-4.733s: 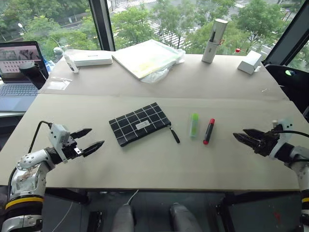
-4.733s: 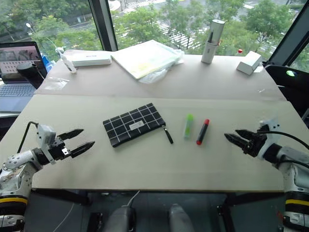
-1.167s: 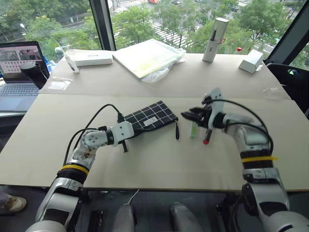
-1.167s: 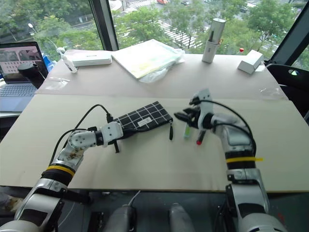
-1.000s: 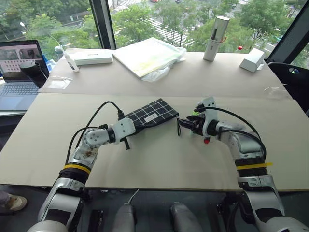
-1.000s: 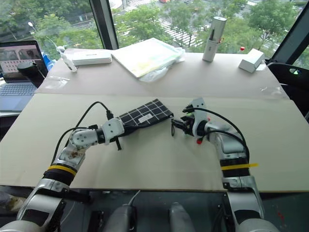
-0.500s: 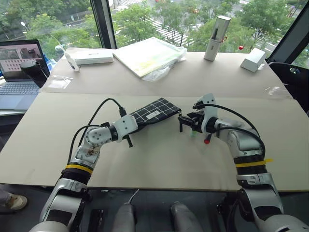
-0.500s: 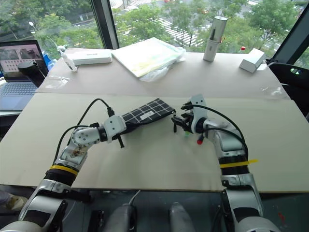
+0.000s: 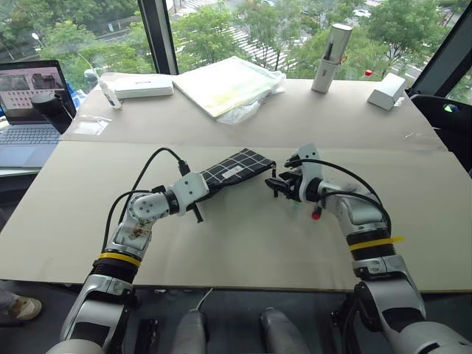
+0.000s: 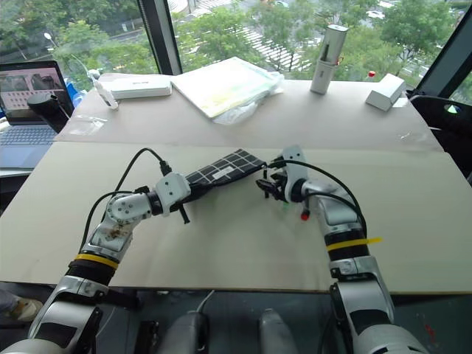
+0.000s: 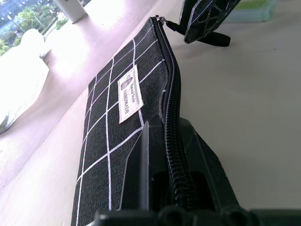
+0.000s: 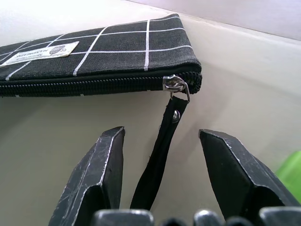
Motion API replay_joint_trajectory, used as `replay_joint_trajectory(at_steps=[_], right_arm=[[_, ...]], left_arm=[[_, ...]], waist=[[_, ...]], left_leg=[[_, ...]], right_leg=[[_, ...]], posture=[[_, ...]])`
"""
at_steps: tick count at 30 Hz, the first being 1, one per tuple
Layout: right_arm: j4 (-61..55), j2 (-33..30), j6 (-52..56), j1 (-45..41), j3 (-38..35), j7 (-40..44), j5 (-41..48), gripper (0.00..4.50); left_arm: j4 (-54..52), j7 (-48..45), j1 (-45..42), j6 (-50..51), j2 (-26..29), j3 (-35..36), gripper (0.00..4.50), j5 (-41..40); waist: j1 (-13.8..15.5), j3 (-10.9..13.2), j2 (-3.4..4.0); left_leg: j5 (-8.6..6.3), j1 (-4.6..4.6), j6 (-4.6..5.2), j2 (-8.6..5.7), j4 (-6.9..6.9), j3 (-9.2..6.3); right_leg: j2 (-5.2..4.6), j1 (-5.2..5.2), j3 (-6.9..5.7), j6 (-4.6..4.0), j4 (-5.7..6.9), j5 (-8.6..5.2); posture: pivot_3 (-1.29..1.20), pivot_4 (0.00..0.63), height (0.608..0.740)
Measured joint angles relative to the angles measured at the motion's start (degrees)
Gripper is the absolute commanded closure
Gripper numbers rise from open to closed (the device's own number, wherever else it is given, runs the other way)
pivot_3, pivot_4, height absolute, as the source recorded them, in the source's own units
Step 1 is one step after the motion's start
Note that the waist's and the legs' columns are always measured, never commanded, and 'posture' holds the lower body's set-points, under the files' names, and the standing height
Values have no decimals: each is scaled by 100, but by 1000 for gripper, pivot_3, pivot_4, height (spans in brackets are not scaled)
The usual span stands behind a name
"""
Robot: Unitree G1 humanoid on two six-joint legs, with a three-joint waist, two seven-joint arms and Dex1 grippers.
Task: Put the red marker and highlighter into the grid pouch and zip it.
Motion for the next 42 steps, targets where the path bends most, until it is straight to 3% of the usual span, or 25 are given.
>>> replay_joint_trajectory(at_steps=[5,16,25,33,38,42], right_arm=[[54,0,-126,-10,40,106,-14,4439],[-209,-3,-154,-3,279,566,20,4480],[-1176,83,192,106,1060,1420,245,4480],[-1221,332,203,105,1419,1453,220,4480],[-1190,247,134,103,1410,1397,150,2949],[-1390,-310,368,138,1046,1666,414,1665]], left_arm=[[-71,19,0,15,-1,1,4500,-1],[-92,59,13,104,-44,1,4500,-1],[-103,79,24,108,-149,-2,4500,-2],[-103,80,24,127,-172,-5,4500,-1],[-194,86,23,159,-207,-11,4500,-1],[-238,86,24,174,-207,-12,4500,-2]], waist=[[1,0,0],[0,0,0],[1,0,0],[12,0,0],[15,0,0],[56,0,0]], left_leg=[[0,0,0,0,0,0],[0,0,0,0,0,0],[0,0,0,0,1,-1],[1,0,-1,0,3,-3],[1,-1,-2,0,4,-3],[1,-5,-2,-1,9,-3]], right_leg=[[0,0,0,0,1,0],[1,-2,-1,0,4,0],[1,-2,-3,0,7,0],[1,-2,-5,0,7,0],[0,-1,-6,0,7,0],[-1,-1,-6,0,6,0]], posture=[[0,150,736],[0,150,736],[0,150,736],[0,150,736],[0,150,736],[0,150,736]])
